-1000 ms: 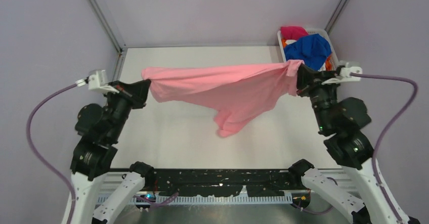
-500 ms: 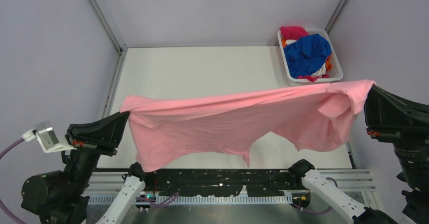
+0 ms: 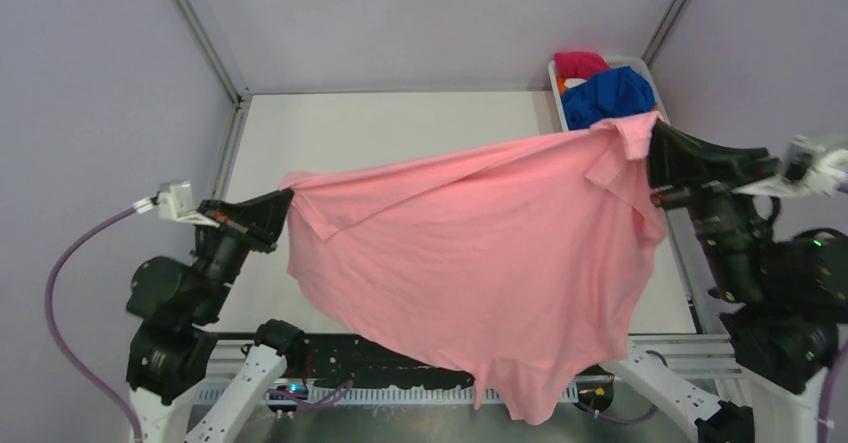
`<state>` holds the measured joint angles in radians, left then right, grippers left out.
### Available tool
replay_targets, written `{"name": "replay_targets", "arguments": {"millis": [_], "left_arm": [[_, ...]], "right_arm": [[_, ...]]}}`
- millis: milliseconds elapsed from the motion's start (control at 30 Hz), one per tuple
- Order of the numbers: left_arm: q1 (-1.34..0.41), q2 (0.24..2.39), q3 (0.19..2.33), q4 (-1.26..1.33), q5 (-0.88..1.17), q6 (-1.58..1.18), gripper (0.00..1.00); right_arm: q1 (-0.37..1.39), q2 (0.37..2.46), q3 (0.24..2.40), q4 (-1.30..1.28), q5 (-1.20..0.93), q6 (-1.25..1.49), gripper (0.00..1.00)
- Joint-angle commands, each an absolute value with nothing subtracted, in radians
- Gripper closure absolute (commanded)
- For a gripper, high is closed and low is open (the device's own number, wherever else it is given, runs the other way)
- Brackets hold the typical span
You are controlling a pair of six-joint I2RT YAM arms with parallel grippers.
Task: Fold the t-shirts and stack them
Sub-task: Flatten out the tshirt
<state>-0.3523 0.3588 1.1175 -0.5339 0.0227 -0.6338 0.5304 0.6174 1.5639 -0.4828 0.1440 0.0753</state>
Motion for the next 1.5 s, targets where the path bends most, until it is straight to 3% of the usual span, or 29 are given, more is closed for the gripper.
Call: {"name": "replay_targets", "arguments": {"millis": [0,133,300,333,367,433,467,500,533,567,600,633,800,1067,1267,1467], "left_arm": [[-0.348,0.529,0.994,-0.534,-0.237,-0.665,1.0],[-0.328,0.833,0.992,-0.527,-0.384,-0.651,1.0],[-0.211,1.391,1.174,-0.514,-0.243,-0.652,0.97],[-0.187,1.478,1.237,-0.53,-0.185,-0.653,0.91],[-0.169,1.562,1.3,-0.551,-0.157,-0.654,0.78],[-0.161,1.677,1.411,-0.597,-0.167,-0.646,0.46],[-0.16,1.711,1.452,-0.607,-0.185,-0.64,0.32],[-0.158,1.731,1.482,-0.611,-0.19,-0.633,0.19],[-0.156,1.741,1.501,-0.611,-0.193,-0.626,0.04],[-0.155,1.738,1.504,-0.605,-0.196,-0.625,0.01],[-0.154,1.731,1.501,-0.596,-0.191,-0.621,0.0],[-0.154,1.72,1.494,-0.589,-0.184,-0.618,0.0],[-0.154,1.644,1.406,-0.568,-0.1,-0.608,0.0],[-0.154,1.556,1.149,-0.428,0.199,-0.618,0.0],[-0.155,1.615,1.078,-0.419,0.274,-0.623,0.0],[-0.153,1.649,1.049,-0.481,0.186,-0.617,0.0]], "right_arm": [[0.529,0.815,1.398,-0.302,0.475,-0.022,0.95],[0.477,1.065,1.324,-0.166,0.584,-0.034,0.95],[0.357,1.511,1.389,-0.088,0.379,0.077,0.95],[0.345,1.573,1.441,-0.078,0.364,0.077,0.94],[0.338,1.686,1.476,-0.08,0.359,0.072,0.92],[0.335,1.848,1.649,-0.107,0.349,0.052,0.71],[0.335,1.932,1.693,-0.136,0.349,0.045,0.53],[0.334,1.969,1.773,-0.151,0.348,0.046,0.44],[0.334,2.024,1.807,-0.174,0.357,0.049,0.25],[0.334,2.043,1.86,-0.183,0.364,0.051,0.14],[0.334,2.064,1.878,-0.2,0.367,0.053,0.02],[0.334,2.065,1.893,-0.211,0.362,0.06,0.01],[0.334,1.914,1.74,-0.206,0.308,0.123,0.05],[0.335,1.561,1.114,-0.125,0.041,0.333,0.05],[0.347,1.544,0.957,-0.11,-0.132,0.383,0.05],[0.43,1.561,0.9,-0.123,-0.039,0.382,0.04]]}}
